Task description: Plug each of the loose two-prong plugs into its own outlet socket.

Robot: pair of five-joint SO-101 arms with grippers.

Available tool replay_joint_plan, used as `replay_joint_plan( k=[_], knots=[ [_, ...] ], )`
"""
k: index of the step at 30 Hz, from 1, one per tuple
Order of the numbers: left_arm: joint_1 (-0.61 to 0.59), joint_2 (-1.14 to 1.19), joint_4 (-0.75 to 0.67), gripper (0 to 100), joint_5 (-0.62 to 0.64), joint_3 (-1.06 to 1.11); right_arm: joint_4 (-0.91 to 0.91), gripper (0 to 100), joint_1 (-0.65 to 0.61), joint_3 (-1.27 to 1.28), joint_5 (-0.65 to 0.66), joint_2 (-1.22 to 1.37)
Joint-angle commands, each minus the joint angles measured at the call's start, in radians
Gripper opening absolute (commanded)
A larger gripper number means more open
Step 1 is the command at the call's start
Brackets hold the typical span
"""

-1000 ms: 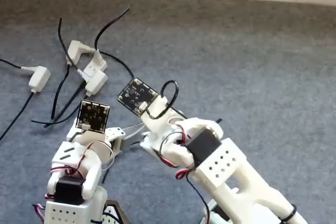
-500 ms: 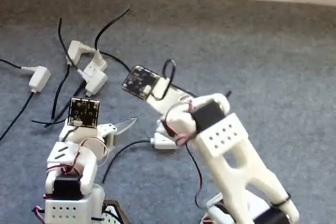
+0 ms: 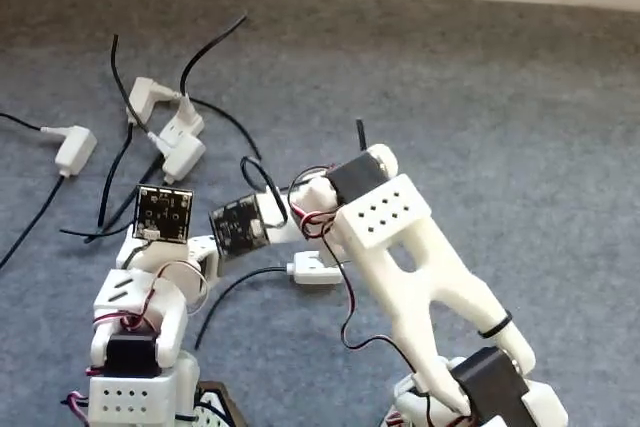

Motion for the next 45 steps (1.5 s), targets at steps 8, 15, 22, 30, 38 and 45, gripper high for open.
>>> replay_joint_plan(
  k=[8, 15, 22, 30, 38, 45],
  knots=[
    [-0.008, -0.005, -0.025, 44, 0.005, -0.004, -0.073, 0.8, -0.022, -0.050, 0.213, 0.002],
    [-0.010, -0.005, -0.023, 44, 0.005, -0.004, -0.076, 0.8, -0.047, 0.018, 0.368, 0.001],
    [-0.008, -0.004, -0.023, 44, 0.005, -0.004, -0.104, 0.8, -0.068, 0.084, 0.437, 0.002],
    [-0.008, -0.001, -0.023, 44, 0.005, -0.002, -0.154, 0.8, -0.071, 0.087, 0.437, 0.004],
    [-0.007, -0.001, -0.023, 44, 0.005, -0.002, -0.171, 0.8, -0.104, 0.127, 0.434, 0.045],
    [-0.007, -0.001, -0.023, 44, 0.005, -0.002, -0.246, 0.8, -0.108, 0.174, 0.408, 0.099]
  ],
)
